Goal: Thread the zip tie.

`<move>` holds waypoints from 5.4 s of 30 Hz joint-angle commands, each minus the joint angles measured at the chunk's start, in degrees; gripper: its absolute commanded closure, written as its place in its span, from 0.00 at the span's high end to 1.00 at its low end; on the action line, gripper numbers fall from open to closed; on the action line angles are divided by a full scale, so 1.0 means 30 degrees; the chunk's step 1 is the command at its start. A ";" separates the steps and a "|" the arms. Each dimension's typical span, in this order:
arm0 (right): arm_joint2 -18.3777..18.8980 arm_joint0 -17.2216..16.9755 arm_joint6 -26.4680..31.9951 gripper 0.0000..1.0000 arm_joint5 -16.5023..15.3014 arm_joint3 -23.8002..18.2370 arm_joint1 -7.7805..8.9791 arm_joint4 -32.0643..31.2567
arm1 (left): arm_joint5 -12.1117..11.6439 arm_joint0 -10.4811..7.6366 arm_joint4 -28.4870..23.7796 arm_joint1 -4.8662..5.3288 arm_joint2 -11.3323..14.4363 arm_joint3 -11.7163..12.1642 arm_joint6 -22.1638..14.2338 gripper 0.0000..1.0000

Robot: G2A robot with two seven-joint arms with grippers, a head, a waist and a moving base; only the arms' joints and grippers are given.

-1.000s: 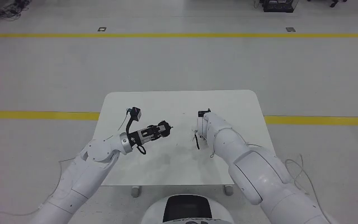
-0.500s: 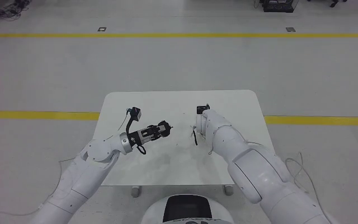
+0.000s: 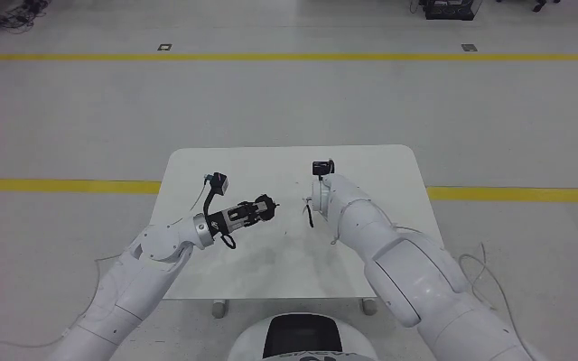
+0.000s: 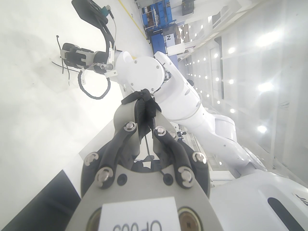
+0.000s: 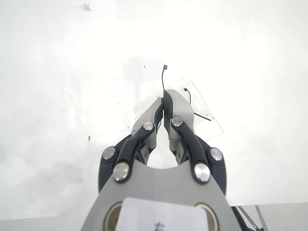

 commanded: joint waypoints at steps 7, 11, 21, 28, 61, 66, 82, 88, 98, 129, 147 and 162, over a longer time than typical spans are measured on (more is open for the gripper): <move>-0.0118 0.0005 -0.0700 0.00 -0.0036 0.0000 -0.0201 0.0017 | 0.0000 0.0000 0.0000 0.0000 0.0000 0.0000 0.0000 0.00; -0.0111 0.0035 -0.1095 0.00 -0.0325 0.0000 -0.0198 0.0168 | 0.0000 0.0000 0.0000 0.0000 0.0000 0.0000 0.0000 0.00; 0.0014 0.0154 -0.2130 0.00 -0.1904 0.0000 0.0151 0.0785 | 0.0000 0.0000 0.0000 0.0000 0.0000 0.0000 0.0000 0.00; 0.0092 0.0124 -0.3213 0.00 -0.3782 0.0000 0.0625 0.1181 | 0.0000 0.0000 0.0000 0.0000 0.0000 0.0000 0.0000 0.00; -0.0218 -0.1541 -0.7625 0.00 -1.2987 -0.1674 0.3235 0.1712 | 0.0000 0.0000 0.0000 0.0000 0.0000 0.0000 0.0000 0.00; 0.0076 -0.4099 -0.5578 0.00 -1.2987 -0.7563 0.4697 0.2185 | 0.0000 0.0000 0.0000 0.0000 0.0000 0.0000 0.0000 0.00; 0.7081 -1.6924 0.7047 0.00 -1.1345 -3.1754 0.8466 0.1904 | 0.0000 0.0000 0.0000 0.0000 0.0000 0.0000 0.0000 0.00; 0.7081 -1.6924 0.7047 0.00 -1.1345 -3.1754 0.8466 0.1904 | 0.0000 0.0000 0.0000 0.0000 0.0000 0.0000 0.0000 0.00; 0.7081 -1.6924 0.7047 0.00 -1.1345 -3.1754 0.8466 0.1904 | 0.0000 0.0000 0.0000 0.0000 0.0000 0.0000 0.0000 0.00; 0.7628 -1.8449 0.6855 0.00 -1.2987 -3.6463 1.2110 1.1249 | 0.0000 0.0000 0.0000 0.0000 0.0000 0.0000 0.0000 0.00; 0.7008 -1.9096 0.3335 0.00 -1.2987 -3.6718 1.2352 1.1941 | 0.0000 0.0000 0.0000 0.0000 0.0000 0.0000 0.0000 0.00; 0.2245 -1.7969 -0.5969 0.00 -1.2987 -3.5235 1.4187 0.7074 | 0.0000 0.0000 0.0000 0.0000 0.0000 0.0000 0.0000 0.00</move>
